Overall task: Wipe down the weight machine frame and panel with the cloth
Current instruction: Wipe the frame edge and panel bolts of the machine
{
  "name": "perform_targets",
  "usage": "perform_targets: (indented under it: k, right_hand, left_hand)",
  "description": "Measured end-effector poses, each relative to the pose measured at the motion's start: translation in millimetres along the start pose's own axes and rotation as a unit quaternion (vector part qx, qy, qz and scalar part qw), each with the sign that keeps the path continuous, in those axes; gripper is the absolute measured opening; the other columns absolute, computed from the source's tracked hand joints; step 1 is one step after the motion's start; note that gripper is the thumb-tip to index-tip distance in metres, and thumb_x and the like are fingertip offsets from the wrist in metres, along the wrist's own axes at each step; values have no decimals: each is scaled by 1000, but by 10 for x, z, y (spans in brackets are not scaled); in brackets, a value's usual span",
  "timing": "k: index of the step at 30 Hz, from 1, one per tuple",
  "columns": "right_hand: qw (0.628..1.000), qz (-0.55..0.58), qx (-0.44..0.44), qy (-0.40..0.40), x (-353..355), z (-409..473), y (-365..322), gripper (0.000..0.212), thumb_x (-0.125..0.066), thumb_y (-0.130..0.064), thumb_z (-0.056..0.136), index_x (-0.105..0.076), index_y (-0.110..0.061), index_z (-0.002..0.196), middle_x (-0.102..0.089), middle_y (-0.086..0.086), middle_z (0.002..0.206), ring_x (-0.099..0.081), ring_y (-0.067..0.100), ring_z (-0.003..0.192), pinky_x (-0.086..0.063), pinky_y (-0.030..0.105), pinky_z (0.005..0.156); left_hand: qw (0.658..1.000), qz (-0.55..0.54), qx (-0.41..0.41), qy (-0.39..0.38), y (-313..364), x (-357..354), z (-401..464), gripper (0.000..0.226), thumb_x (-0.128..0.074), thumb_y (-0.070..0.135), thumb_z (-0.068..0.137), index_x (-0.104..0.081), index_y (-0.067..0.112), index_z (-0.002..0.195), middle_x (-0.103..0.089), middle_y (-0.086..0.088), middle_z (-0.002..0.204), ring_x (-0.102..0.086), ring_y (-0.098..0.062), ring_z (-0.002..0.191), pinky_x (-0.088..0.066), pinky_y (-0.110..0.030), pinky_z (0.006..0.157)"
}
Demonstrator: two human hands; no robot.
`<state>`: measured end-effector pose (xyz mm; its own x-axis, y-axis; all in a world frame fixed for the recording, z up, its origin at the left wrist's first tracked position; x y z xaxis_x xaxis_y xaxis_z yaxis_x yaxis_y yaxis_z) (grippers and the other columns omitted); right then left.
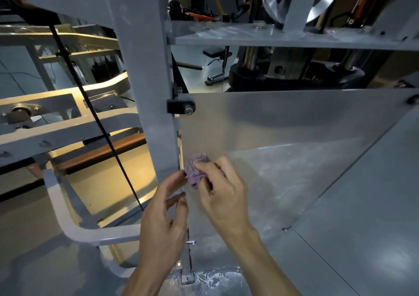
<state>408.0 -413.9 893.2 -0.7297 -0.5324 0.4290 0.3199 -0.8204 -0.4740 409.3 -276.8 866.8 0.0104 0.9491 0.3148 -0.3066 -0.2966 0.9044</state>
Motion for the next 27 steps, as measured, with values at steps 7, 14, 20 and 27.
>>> perform_targets:
  k: [7, 14, 20, 27]
  right_hand:
    - [980, -1, -107, 166, 462, 164, 344, 32, -71, 6, 79, -75, -15, 102, -58, 2, 94, -62, 18, 74, -57, 43, 64]
    - [999, -6, -25, 31, 232, 80, 145, 26, -61, -2, 84, -74, -12, 105, -64, 2, 101, -64, 19, 85, -56, 31, 72]
    - [969, -64, -152, 186, 806, 130, 665, 34, -65, 7, 78, -73, -11, 107, -62, 2, 105, -62, 13, 87, -55, 35, 73]
    - [996, -31, -66, 49, 546, 154, 406, 38, -56, 0, 80, -74, -13, 111, -66, 2, 109, -68, 22, 97, -57, 36, 80]
  left_hand:
    - [1000, -2, 6, -3, 17, -8, 9, 50, -57, 2, 99, -57, 35, 137, -61, 27, 135, -56, 3, 127, -48, -28, 104]
    - [1000, -11, -2, -27, 83, -114, 22, 51, -56, 3, 99, -56, 35, 139, -61, 25, 134, -57, 3, 125, -45, -22, 102]
    - [999, -7, -10, -44, 118, -190, 20, 50, -57, 9, 100, -55, 41, 139, -58, 28, 137, -53, 7, 128, -43, -20, 102]
    - [997, -41, -11, -71, 154, -410, 35, 52, -54, 2, 99, -58, 40, 135, -62, 26, 134, -59, 4, 122, -49, -28, 98]
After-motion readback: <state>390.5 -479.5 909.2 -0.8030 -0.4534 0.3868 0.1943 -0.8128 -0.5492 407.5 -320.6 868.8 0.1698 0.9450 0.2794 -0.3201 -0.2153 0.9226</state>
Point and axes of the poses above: each hand's wrist, its own z-axis towards the middle knuckle, its own x-axis out of the back of the hand, y = z × x, the point moved 4 cm from there along z, towards the middle knuckle
